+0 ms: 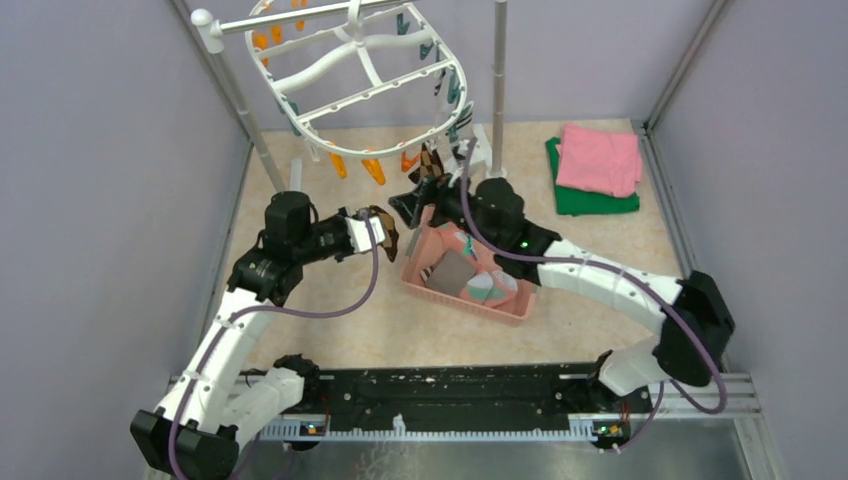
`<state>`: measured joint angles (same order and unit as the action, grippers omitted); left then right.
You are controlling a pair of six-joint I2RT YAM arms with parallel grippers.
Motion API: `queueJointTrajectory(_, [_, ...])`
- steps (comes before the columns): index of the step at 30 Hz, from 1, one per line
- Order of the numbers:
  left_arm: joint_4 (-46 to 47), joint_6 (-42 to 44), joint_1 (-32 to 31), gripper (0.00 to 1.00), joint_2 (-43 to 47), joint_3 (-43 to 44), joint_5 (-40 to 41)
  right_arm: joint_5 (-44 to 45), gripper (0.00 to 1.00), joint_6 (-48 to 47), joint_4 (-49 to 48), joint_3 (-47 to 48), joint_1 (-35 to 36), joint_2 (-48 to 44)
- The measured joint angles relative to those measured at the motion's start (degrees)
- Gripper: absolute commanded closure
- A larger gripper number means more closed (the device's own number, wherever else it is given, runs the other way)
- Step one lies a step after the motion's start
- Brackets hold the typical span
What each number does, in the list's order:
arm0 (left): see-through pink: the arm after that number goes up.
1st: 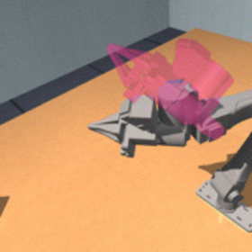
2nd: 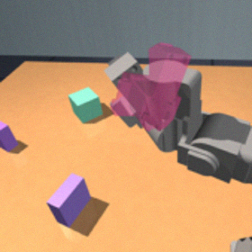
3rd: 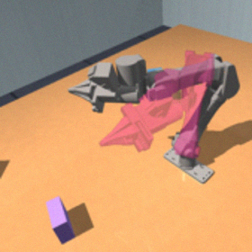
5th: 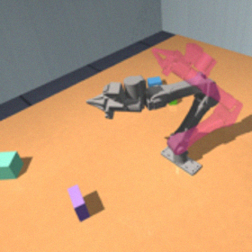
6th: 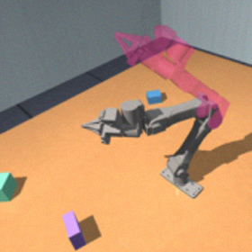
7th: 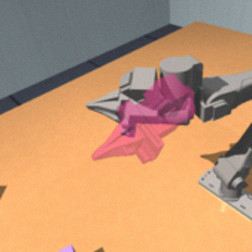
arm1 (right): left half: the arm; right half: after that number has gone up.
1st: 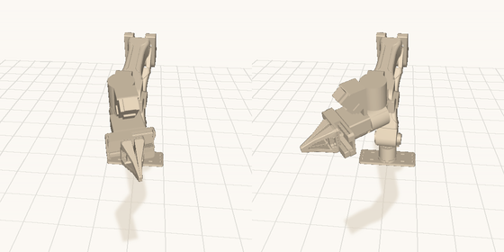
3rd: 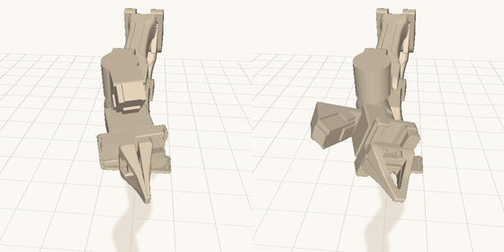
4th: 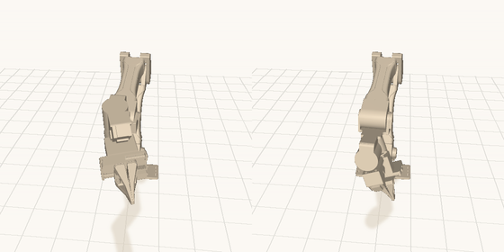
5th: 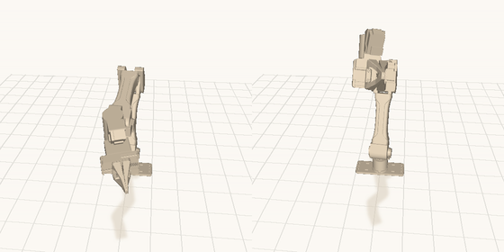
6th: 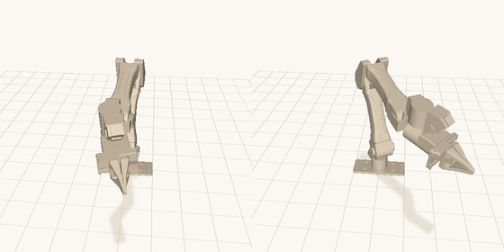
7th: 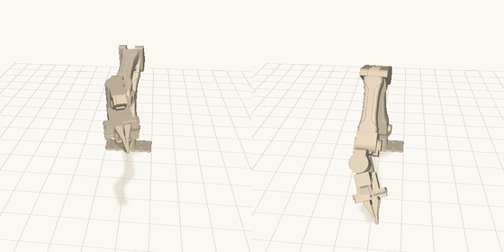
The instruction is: Remove the socks clipped to the hanger
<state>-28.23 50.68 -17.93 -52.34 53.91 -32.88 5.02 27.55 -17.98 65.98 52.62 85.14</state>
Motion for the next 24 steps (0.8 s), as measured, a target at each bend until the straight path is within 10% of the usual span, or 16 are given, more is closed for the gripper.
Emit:
queueJointTrajectory(10, [0.13,-2.05,-0.02,1.0,-0.52,0.46,-0.48,-7.96,0.3,-6.58,1.46,-3.87,-14.45,-5.07])
queueJointTrajectory(20, [0.2,-2.8,-2.32,1.0,-5.44,2.71,-2.84,-17.88,1.0,-12.59,-2.43,-1.66,-15.93,4.11])
queueJointTrajectory(24, [0.39,-2.99,-6.1,1.0,-8.31,3.23,-2.82,-21.42,1.0,-11.54,-5.4,-1.22,-16.0,4.2])
